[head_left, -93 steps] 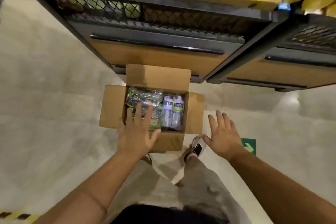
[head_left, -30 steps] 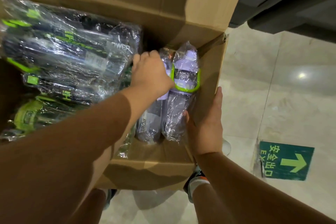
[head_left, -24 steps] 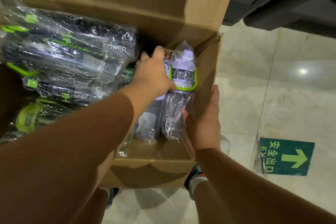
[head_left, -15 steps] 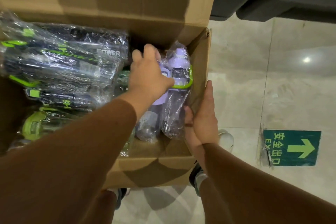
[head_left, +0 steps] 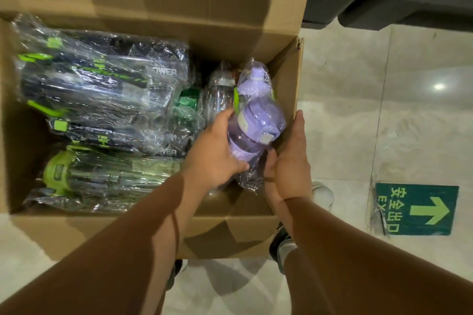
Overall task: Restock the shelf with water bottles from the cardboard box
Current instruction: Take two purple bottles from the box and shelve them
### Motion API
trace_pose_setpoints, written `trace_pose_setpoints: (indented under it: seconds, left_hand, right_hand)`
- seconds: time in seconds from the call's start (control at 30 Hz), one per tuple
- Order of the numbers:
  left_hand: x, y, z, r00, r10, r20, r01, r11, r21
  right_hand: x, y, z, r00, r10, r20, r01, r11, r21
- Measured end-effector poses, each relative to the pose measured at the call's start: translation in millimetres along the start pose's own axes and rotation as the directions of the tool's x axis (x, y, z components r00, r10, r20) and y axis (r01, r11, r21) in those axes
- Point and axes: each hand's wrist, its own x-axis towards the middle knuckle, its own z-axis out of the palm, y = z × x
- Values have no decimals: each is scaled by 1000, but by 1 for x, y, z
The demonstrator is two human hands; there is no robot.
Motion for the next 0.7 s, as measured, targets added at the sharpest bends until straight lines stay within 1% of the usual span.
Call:
trace_pose_setpoints:
  seconds: [0.07,0.1,0.13,0.17,0.2,0.23,0.27,0.3,0.33,0.4,0.43,0.47,0.53,0.57,0.6,0.63,0.67,0.7]
  left_hand:
    - [-17,11,-10,997,17,-71,-19,999,-28]
    - [-27,20,-19,995,19,-101,-28,996,-81]
    - [-38,32,-29,993,4,-117,-26,983,-183]
    - [-53,42,-40,993,-29,-118,-11,948,-319]
    - [-69,49,-52,991,-67,-117,6,888,-460]
    - [-87,53,-64,987,-109,-122,16,804,-595]
    - [-106,53,-72,980,-146,-133,9,706,-708]
    - [-122,50,-75,971,-191,-145,4,615,-788]
    - [-136,44,-75,955,-249,-162,4,556,-831]
    - [-150,29,-68,904,-380,-194,27,505,-862]
    - [-150,24,-66,886,-418,-200,30,482,-876]
    - [-146,21,-66,883,-422,-207,24,479,-878]
    - [-132,18,-71,898,-364,-247,7,574,-819]
    - [-127,18,-75,908,-322,-267,-21,602,-798]
    - [-124,17,-79,915,-287,-282,-64,587,-807]
    - [-123,14,-82,922,-259,-287,-102,554,-826]
    - [-123,10,-84,929,-248,-275,-107,532,-840]
    - [-125,5,-85,935,-251,-251,-90,514,-853]
  right_hand:
    - [0,-3,-1,999,-34,-2,34,999,-35]
    - [2,-2,0,999,-43,-17,40,992,-119]
    - [3,-3,-1,1000,-14,-19,11,985,-172]
    - [3,-5,-3,1000,-19,-1,18,973,-230]
    - [2,-8,-3,1000,-16,3,16,984,-178]
    - [-1,-10,-4,1000,-2,-2,2,991,-131]
    - [-2,-11,-5,1000,19,-14,-21,990,-137]
    - [-2,-11,-5,999,33,-24,-36,991,-132]
    - [-3,-10,-5,998,41,-46,-47,990,-135]
    - [-4,-9,-3,996,-17,-83,-1,979,-205]
    - [-3,-7,-2,995,-55,-85,32,967,-253]
    - [-3,-8,-2,994,-69,-87,41,955,-294]
    - [-1,-4,-5,992,-89,-91,47,923,-383]
    - [-1,-4,-7,983,-158,-95,98,885,-455]
    - [-4,-7,-9,956,-279,-90,187,817,-545]
    - [-7,-10,-9,909,-410,-79,276,733,-621]
    - [-8,-15,-7,866,-496,-55,339,666,-664]
    - [-7,-21,-1,852,-523,4,391,631,-670]
